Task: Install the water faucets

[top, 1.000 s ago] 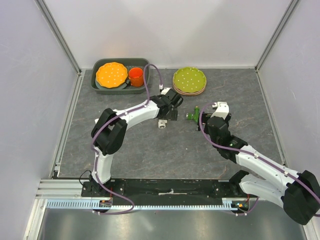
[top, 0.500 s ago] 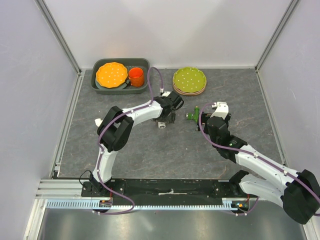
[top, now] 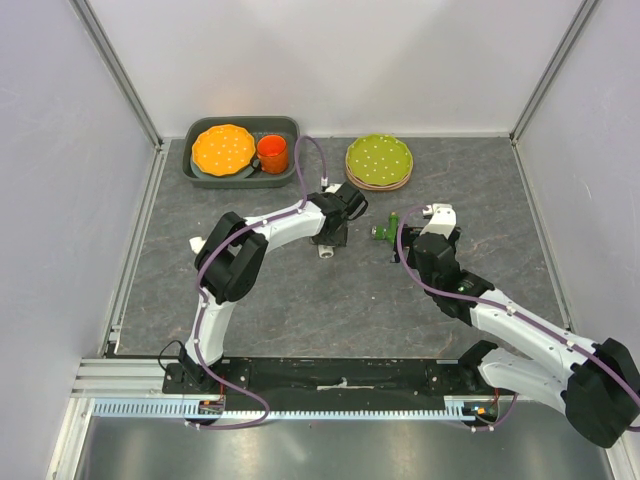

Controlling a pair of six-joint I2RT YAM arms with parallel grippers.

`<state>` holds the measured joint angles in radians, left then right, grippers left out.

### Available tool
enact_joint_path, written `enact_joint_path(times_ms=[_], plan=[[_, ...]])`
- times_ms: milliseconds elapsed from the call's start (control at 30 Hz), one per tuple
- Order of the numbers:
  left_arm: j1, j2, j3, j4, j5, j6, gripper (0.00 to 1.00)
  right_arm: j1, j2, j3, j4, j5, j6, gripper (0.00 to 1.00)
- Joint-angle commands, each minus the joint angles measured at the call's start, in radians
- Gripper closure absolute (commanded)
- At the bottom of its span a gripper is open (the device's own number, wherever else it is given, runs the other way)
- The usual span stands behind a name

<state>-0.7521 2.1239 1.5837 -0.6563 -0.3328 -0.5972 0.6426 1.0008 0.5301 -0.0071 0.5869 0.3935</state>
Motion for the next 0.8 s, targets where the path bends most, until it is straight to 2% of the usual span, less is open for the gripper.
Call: enact_joint_path(times_ms=[0, 133, 367, 567, 767], plan=[[0.003, -0.039, -0.007, -0.003, 0.037, -0.044, 0.54, -0.004, 0.007, 0.007, 0.038, -0.012, 0.002, 0.02], [0.02, -0.142, -0.088, 0.047, 0.054, -0.067, 0.66, -0.004, 0.006, 0.008, 0.038, -0.022, 0.001, 0.02], [0.095, -0.413, -0.269, 0.181, 0.139, -0.111, 0.98, -0.004, 0.007, 0.007, 0.059, -0.088, -0.028, 0.02], [0.212, -0.658, -0.41, 0.234, 0.239, -0.122, 0.98, -0.003, 0.001, -0.008, 0.117, -0.211, -0.065, 0.02], [0.397, -0.888, -0.51, 0.247, 0.385, -0.179, 0.98, -0.003, -0.054, -0.053, 0.229, -0.375, -0.111, 0.02]])
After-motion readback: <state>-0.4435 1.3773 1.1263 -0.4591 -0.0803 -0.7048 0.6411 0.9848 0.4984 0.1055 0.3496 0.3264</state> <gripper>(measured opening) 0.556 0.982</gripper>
